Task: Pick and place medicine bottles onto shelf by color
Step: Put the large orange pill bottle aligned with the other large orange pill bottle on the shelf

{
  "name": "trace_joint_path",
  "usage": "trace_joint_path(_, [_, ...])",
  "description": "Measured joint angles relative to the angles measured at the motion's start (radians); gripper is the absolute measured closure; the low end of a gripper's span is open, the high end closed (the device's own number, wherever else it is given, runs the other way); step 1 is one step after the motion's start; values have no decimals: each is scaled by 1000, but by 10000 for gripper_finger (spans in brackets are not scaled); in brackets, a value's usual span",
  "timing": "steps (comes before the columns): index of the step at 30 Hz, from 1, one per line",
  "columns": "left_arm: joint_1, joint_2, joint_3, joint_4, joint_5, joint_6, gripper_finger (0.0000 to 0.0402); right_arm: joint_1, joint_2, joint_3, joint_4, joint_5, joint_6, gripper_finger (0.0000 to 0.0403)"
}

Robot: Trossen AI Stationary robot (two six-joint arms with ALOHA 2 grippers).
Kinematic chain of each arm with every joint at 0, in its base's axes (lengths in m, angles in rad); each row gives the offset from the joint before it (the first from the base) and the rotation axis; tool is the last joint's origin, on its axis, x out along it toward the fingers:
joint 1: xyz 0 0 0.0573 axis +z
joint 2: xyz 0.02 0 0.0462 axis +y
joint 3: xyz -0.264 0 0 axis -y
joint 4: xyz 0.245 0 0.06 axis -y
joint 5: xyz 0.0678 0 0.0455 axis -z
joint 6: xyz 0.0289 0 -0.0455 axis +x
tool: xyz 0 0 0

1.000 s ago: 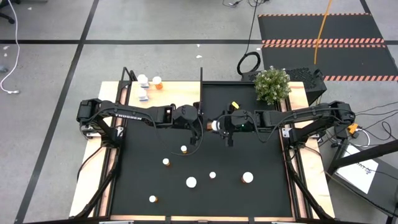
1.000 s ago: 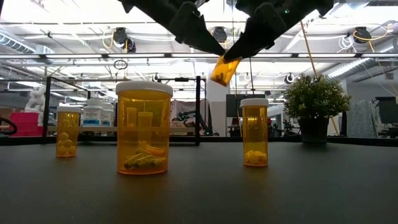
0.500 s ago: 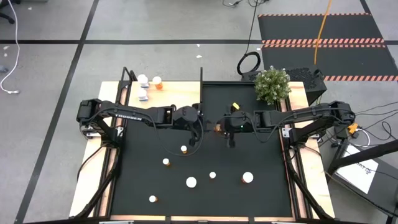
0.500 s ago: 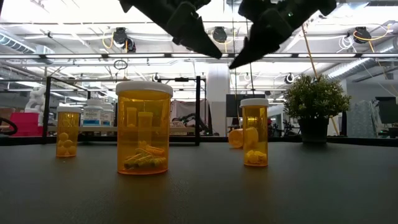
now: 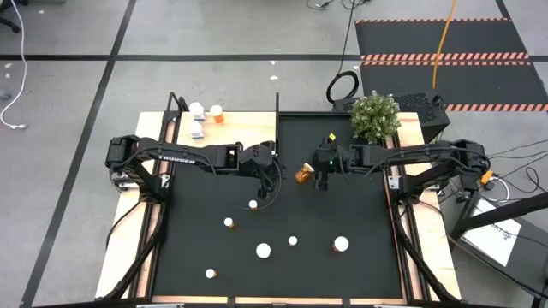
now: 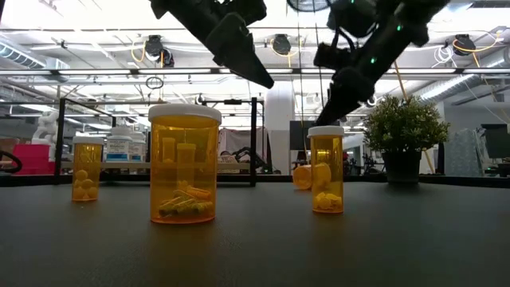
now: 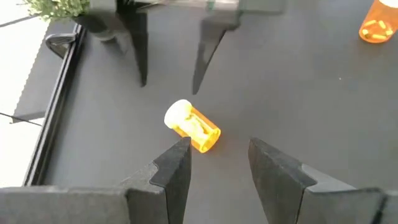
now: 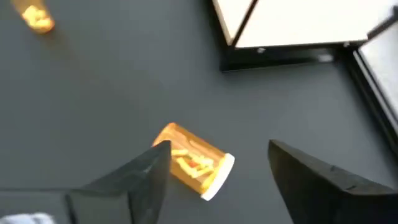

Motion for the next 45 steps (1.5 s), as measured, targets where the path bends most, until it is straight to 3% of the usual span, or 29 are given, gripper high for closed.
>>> trace_joint_path(8, [0,0,0,1,0,-11,185,-96,0,-145,176,-155,-33,85])
trace_joint_path(16, [3,-1,0,30,0,0,139,-116,0,-264,301,-164,42,86])
trace_joint_path(27, [37,79,3,227,-1,-71,154,-115,2,-415,582,-265,87,86])
trace_joint_path(32, [58,201,171,101,-3,-144,166,-115,22,-426,604,-262,96,87])
trace_joint_path(38, [78,353,401,-123,-7,-173,151,-95,106,-426,686,-263,140,88])
trace_joint_path(45, [103,419,471,-211,-5,-259,118,-29,74,-427,643,-265,148,88])
